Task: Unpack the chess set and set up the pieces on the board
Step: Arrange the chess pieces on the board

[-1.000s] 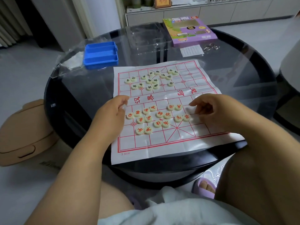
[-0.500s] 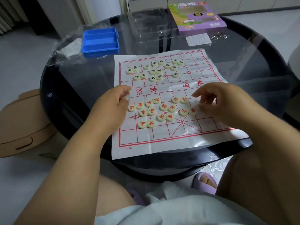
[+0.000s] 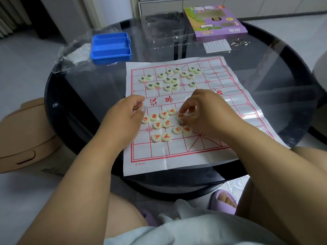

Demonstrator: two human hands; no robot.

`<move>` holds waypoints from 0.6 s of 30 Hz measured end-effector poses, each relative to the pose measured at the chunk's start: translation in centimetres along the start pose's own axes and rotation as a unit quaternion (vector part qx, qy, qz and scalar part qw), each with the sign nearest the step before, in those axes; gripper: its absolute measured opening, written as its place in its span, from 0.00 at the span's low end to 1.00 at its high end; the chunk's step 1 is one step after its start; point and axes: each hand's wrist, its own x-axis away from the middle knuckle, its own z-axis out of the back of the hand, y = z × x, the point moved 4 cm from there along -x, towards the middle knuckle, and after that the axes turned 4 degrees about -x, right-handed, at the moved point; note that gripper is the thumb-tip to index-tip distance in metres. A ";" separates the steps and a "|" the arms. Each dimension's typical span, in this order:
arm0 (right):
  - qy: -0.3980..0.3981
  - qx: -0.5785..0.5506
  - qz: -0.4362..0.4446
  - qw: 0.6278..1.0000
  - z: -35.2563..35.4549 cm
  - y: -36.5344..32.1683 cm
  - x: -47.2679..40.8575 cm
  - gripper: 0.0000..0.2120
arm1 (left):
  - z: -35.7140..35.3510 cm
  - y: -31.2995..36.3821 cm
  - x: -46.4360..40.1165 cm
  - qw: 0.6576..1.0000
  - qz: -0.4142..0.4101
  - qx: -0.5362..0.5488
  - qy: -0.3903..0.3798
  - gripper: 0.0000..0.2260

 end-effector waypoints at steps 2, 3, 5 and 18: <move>0.002 -0.013 0.009 1.000 0.5 0.0 0.3 0.12 | 0.0 0.0 0.0 1.000 -0.002 -0.004 0.001 0.16; 0.007 -0.029 0.015 0.999 1.0 0.1 0.6 0.10 | -0.1 0.0 0.0 1.000 -0.002 -0.005 0.002 0.16; 0.004 -0.062 0.029 0.998 2.4 0.3 1.7 0.08 | -0.1 0.0 -0.1 1.000 -0.003 -0.007 0.004 0.16; -0.098 -0.037 0.048 0.993 1.4 1.9 7.3 0.11 | -0.4 -0.2 0.0 0.999 -0.023 -0.014 0.022 0.16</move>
